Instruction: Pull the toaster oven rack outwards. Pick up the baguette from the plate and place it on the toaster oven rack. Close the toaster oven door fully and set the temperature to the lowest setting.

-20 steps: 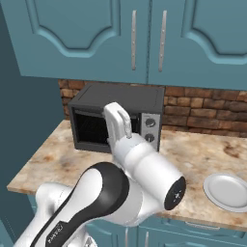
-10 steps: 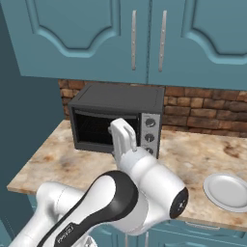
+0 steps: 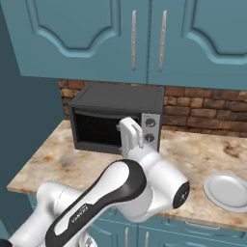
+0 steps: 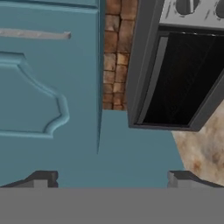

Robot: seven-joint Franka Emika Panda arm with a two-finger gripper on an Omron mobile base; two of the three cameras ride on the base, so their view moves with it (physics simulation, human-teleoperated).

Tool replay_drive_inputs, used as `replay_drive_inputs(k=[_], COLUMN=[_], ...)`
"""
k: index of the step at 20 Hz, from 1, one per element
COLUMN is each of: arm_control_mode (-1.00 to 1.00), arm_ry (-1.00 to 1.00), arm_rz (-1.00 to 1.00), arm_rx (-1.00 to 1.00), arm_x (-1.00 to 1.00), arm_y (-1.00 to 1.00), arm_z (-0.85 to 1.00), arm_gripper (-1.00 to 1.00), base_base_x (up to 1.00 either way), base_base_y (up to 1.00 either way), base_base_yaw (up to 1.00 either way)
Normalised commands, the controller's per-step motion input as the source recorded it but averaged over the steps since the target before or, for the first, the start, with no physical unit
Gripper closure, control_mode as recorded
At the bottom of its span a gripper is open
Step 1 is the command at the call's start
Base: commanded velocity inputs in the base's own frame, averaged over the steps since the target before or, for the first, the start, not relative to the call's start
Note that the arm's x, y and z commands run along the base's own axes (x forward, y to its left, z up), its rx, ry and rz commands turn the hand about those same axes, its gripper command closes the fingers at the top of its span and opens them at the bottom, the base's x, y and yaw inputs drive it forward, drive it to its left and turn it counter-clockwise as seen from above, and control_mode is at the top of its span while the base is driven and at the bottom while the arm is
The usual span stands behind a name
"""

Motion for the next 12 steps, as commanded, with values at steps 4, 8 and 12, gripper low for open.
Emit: replay_drive_inputs(k=[4,8,12], arm_control_mode=[-1.00,-1.00,-1.00], arm_ry=[0.04,0.10,0.09], arm_rz=[0.03,0.02,0.01], arm_rx=[0.00,0.00,0.00], arm_x=[0.27,0.35,0.44], arm_y=[-0.30,-0.17,-0.06], arm_z=[0.00,0.00,-0.07], arm_gripper=[-1.00,-1.00,-1.00], base_base_x=[0.00,0.00,0.00], base_base_y=[0.00,0.00,0.00], base_base_yaw=[0.00,0.00,0.00])
